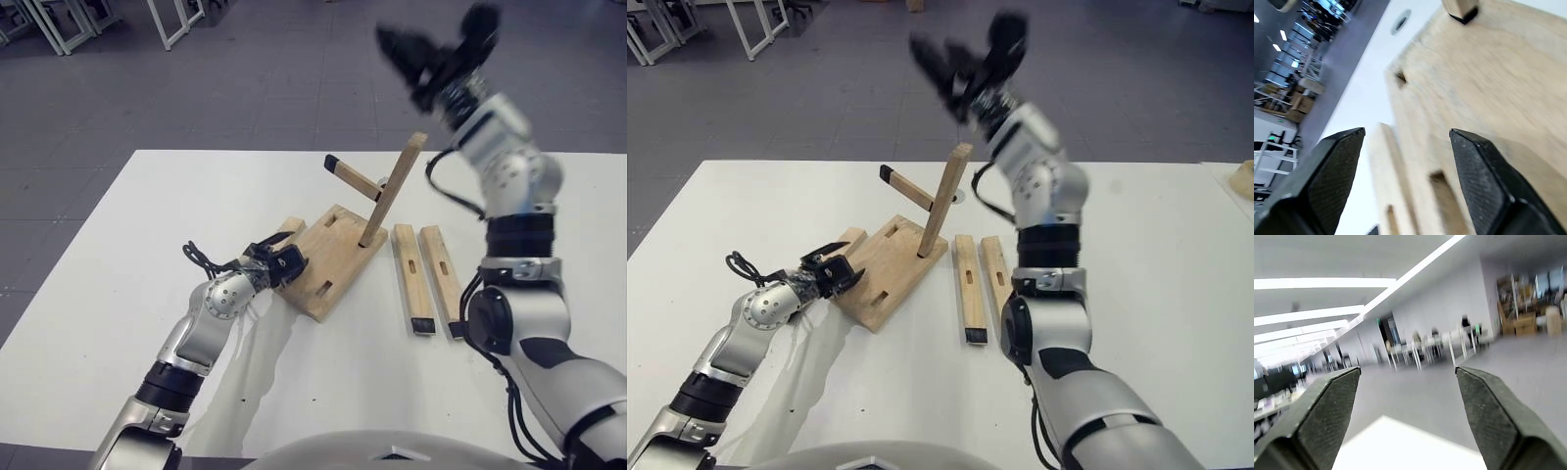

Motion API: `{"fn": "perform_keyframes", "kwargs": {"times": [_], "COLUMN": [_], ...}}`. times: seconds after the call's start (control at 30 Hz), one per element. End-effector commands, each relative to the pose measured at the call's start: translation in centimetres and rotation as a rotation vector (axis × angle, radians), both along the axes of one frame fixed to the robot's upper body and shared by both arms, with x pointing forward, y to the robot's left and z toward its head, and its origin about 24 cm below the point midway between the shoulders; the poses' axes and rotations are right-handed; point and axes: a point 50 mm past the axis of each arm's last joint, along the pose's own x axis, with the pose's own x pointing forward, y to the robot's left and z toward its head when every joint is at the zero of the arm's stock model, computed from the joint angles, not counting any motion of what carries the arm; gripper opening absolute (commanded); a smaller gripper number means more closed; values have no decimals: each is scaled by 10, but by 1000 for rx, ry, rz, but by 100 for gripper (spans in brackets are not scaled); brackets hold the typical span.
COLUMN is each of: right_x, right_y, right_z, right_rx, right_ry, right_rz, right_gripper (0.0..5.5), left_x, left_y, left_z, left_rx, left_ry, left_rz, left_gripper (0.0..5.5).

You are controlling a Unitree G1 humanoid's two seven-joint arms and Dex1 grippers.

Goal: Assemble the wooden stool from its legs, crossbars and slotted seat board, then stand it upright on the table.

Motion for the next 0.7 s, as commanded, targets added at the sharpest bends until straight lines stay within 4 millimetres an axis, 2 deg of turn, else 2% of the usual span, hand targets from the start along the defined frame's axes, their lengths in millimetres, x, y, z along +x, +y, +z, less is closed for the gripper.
{"fn": "perform_keyframes", "kwargs": {"times": [0.03,0.07,0.2,0.3,0.53,0.6,0.7], "right_x": [-13,-14,-34,-57,-108,-121,-142], "right_y": [-33,-41,-86,-100,-103,-104,-101], "right_z": [1,-8,-80,-117,-201,-215,-223], "right_rx": [10,-4,-136,-195,-386,-450,-487], "right_ry": [0,27,219,327,553,570,570], "right_rz": [-104,-140,-321,-351,-348,-372,-415], "right_gripper": [357,357,357,357,357,357,357], "left_x": [8,8,-1,-7,-18,-22,-29], "left_y": [15,20,47,53,53,55,53], "left_z": [18,16,-4,-13,-25,-28,-29], "left_rx": [-34,-25,96,112,110,117,105], "left_ry": [-91,-84,14,44,130,166,209], "left_rz": [76,95,133,145,83,69,28], "left_gripper": [320,320,320,320,320,320,320]}}
